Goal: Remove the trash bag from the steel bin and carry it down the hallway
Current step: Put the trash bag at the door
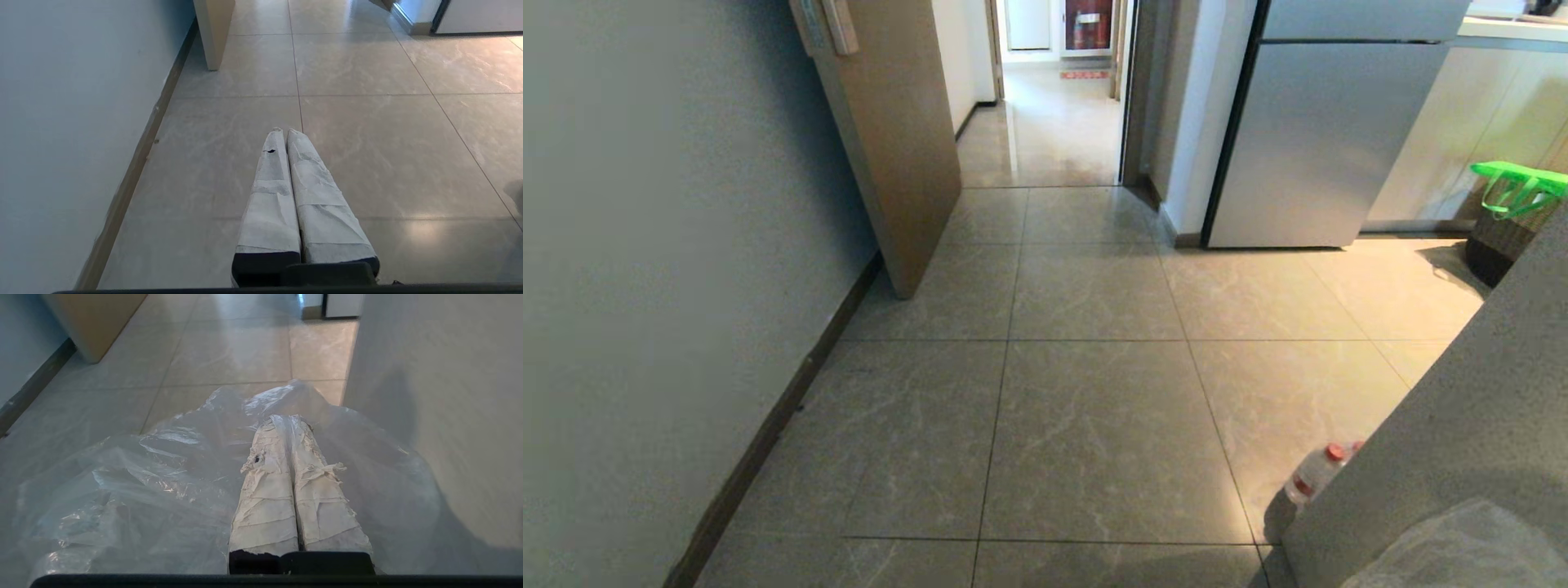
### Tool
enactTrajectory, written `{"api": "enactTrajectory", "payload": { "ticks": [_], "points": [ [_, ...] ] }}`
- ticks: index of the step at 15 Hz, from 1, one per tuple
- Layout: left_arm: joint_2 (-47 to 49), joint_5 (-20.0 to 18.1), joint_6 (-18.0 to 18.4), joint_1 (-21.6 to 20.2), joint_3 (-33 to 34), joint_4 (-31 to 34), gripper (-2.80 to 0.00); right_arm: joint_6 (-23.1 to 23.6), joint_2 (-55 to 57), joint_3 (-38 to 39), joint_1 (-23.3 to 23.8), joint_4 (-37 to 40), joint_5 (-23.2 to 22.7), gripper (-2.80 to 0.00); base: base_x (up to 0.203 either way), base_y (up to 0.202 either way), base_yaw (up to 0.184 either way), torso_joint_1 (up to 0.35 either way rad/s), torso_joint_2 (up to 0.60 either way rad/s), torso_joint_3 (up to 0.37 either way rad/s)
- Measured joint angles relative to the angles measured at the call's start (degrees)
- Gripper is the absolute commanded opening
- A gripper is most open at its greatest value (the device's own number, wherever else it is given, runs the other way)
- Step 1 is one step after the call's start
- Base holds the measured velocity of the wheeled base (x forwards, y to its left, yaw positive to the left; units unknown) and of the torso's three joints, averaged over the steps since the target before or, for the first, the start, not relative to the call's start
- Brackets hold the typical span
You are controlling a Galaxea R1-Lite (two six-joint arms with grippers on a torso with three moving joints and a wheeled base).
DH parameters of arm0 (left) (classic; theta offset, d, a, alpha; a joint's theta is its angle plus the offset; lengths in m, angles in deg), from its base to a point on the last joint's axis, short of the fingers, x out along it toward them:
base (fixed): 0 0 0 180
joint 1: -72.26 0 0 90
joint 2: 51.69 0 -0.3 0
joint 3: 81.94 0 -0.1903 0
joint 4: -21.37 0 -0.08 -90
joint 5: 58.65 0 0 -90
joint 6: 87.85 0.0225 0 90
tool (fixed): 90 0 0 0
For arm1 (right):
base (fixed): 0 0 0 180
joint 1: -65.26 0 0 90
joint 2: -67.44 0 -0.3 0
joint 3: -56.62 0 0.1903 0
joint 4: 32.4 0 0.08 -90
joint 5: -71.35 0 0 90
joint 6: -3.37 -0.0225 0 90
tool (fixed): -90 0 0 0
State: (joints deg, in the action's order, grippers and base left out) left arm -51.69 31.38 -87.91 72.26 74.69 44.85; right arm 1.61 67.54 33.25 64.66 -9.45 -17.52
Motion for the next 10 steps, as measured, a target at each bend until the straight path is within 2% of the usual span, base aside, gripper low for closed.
{"api": "enactTrajectory", "payload": {
  "ticks": [10],
  "points": [
    [0.00,-0.02,0.02,0.00,0.00,-0.04,-2.80,0.01,0.00,0.00,0.00,0.00,0.02,-2.80,0.191,0.000,0.001,0.003,0.00,0.003]
  ]
}}
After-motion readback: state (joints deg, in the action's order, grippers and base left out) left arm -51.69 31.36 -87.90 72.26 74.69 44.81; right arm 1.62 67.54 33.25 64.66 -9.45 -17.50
